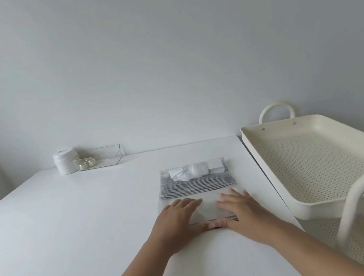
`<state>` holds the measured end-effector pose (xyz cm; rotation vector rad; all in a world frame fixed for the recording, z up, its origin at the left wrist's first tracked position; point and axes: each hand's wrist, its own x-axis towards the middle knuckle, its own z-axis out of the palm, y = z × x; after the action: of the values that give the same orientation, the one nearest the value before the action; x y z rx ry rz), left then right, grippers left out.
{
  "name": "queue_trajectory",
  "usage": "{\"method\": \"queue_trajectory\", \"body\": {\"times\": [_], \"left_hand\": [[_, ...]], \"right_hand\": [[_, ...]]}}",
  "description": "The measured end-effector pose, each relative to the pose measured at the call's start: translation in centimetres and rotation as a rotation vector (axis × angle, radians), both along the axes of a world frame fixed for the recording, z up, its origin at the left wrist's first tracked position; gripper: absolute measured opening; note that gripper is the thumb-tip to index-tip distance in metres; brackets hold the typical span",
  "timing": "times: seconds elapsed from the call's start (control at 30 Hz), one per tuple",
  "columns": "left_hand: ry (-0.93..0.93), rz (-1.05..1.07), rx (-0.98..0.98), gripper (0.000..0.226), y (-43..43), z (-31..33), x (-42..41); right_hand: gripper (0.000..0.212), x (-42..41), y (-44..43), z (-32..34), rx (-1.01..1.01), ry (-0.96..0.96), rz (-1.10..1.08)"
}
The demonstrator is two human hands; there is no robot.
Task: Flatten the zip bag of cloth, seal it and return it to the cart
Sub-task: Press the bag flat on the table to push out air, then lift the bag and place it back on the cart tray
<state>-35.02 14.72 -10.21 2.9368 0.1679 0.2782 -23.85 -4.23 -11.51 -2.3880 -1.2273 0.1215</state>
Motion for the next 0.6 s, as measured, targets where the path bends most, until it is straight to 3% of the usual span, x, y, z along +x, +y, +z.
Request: {"method": "queue_trajectory", "body": {"times": [0.1,0.2,0.27,0.4,0.6], "left_hand": [[-0.045,-0.107,-0.095,0.055,-0.2,0.2,-1.7],[-0.103,-0.172,0.008,0.026,-0.7,0.9,-2.6],[-0.103,-0.17,0.081,0.027,-1.0,1.1,-2.7],[-0.097,-0.143,0.133,0.027,-1.0,1.4,-2.3],[-0.119,-0.001,0.074,0.02,0.2,6.9,-0.6]], "right_hand": [[0.071,-0.3,-1.0,1.1,-0.047,0.127,0.037],[0.04,-1.2,-1.0,2.8,-0.114,0.003,0.078],[0.021,-2.4,-0.2,3.4,-0.151,-0.163,0.121],[0.02,-3.4,1.3,3.3,-0.222,-0.352,0.073],[0.022,-1.6,2.7,8.7,-0.074,-0.303,-0.082]]}}
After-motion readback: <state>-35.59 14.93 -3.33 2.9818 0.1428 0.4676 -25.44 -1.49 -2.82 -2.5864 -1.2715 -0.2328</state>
